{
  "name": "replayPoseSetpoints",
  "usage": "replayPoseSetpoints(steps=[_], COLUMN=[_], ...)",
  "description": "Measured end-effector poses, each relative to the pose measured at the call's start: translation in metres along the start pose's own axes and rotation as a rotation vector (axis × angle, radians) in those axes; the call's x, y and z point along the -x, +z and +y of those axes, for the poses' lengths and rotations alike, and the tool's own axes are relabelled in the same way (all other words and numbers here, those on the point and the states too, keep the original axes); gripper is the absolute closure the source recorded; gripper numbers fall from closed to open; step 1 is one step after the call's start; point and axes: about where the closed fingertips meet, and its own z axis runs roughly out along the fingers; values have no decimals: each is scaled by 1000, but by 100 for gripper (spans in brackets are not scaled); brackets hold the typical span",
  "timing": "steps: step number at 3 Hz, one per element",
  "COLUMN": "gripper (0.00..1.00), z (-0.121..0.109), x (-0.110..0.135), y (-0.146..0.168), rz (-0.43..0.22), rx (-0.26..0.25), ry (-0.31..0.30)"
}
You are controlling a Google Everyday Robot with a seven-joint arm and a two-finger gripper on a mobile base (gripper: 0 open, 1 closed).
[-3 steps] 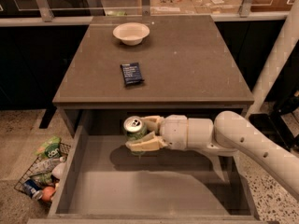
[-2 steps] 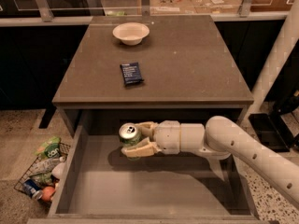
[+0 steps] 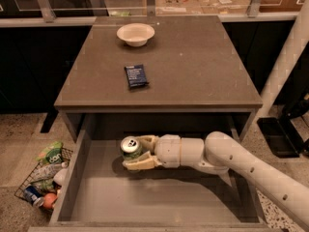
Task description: Place green can into top drawer
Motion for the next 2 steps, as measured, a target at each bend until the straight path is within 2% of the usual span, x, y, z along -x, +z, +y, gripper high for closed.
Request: replayPoseSetpoints(steps=[2], gripper=[100], z=[7], x=[-21], y=[7], rz=[43], rx=[14], ry=[-18])
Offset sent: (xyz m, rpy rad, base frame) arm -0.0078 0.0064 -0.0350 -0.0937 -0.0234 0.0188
